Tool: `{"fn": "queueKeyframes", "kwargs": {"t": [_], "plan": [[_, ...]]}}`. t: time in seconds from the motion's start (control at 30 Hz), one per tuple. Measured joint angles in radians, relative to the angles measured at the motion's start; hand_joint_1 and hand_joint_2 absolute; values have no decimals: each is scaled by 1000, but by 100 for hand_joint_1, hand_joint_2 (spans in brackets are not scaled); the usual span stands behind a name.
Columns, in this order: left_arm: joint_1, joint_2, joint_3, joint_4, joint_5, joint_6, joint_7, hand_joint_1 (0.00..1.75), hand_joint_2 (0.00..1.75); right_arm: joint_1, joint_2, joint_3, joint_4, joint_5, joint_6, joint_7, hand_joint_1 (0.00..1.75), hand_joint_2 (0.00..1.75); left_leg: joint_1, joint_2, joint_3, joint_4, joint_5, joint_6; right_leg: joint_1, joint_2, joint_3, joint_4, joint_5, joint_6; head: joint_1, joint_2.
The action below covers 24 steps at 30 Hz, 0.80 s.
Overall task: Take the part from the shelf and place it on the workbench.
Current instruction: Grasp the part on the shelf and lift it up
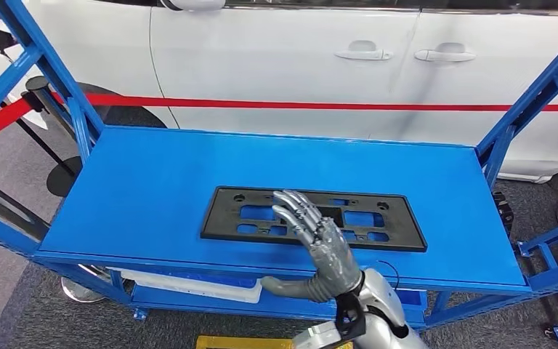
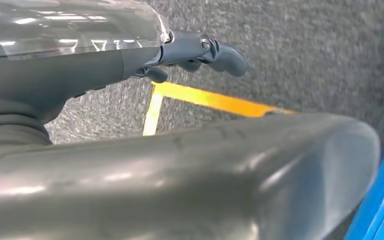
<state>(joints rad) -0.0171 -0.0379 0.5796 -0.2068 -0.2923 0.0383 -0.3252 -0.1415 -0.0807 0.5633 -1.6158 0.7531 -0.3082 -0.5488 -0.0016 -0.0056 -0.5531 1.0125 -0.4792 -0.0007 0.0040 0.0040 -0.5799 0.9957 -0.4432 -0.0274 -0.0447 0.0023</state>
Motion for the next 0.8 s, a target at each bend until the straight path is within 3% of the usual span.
{"fn": "queueKeyframes", "kwargs": {"t": [0.07,0.13,0.17,0.2,0.23,0.3,0.37,0.47,0.53,0.63,0.67,0.7,0.73,0.8], "plan": [[-2,-3,2,0,-6,-1,-4,0,0,-28,15,37,39,86,-50,41,0,175,2,0,-34,77,-48,-10,-7,-3,8,-12,4,-5,-1,0],[-1,-5,4,0,-12,-3,-6,0,0,-55,26,69,78,163,-78,82,0,175,7,0,-99,211,-109,-20,-7,-5,8,-12,4,-8,-1,0],[-1,-5,6,0,-15,-4,-7,0,0,-68,30,84,98,199,-87,103,0,175,10,0,-124,258,-122,-24,-7,-5,7,-11,3,-8,-1,0],[0,-5,8,0,-18,-6,-7,0,0,-81,33,100,118,235,-94,123,0,175,13,0,-132,272,-115,-28,-7,-5,7,-9,2,-7,-1,0],[0,-4,10,0,-21,-8,-8,0,0,-95,35,116,139,270,-102,143,0,175,15,0,-121,244,-89,-30,-8,-4,6,-6,0,-6,-1,0],[-1,-3,13,0,-28,-13,-10,0,0,-125,40,147,180,329,-120,181,0,175,18,1,-59,112,-19,-31,-9,-3,6,4,-6,1,-1,0],[-4,-3,17,0,-36,-16,-12,0,0,-152,45,174,220,374,-139,211,0,175,17,-1,-15,17,13,-23,-6,-2,2,15,-12,10,0,0],[-5,-3,19,0,-42,-17,-13,0,0,-180,53,206,275,436,-162,251,0,175,15,-2,-10,0,16,-5,-3,-2,-1,20,-14,23,1,0],[-6,-4,20,0,-45,-19,-14,0,0,-194,61,221,306,463,-169,272,0,175,18,-1,-8,-6,22,8,-6,-2,-12,48,-37,33,2,0],[-7,-4,23,0,-51,-20,-15,0,0,-211,71,234,348,488,-171,294,0,175,20,0,-9,-9,24,18,-12,-3,-92,221,-127,46,4,0],[-7,-4,24,0,-53,-21,-15,0,0,-215,75,238,362,501,-171,305,0,175,20,0,-9,-8,24,19,-14,-3,-119,277,-145,49,5,0],[-7,-4,25,0,-55,-22,-15,0,0,-219,80,242,378,516,-172,317,0,175,19,0,-9,-8,23,19,-15,-3,-134,303,-145,50,5,0],[-7,-5,26,0,-58,-23,-15,0,0,-227,86,246,394,530,-173,330,0,175,19,-1,-8,-8,22,18,-16,-3,-128,287,-123,49,5,0],[-7,-5,27,0,-63,-25,-15,0,0,-246,103,250,426,549,-173,349,0,175,20,-1,-3,-7,18,14,-17,-3,-72,162,-51,43,5,0]]}}
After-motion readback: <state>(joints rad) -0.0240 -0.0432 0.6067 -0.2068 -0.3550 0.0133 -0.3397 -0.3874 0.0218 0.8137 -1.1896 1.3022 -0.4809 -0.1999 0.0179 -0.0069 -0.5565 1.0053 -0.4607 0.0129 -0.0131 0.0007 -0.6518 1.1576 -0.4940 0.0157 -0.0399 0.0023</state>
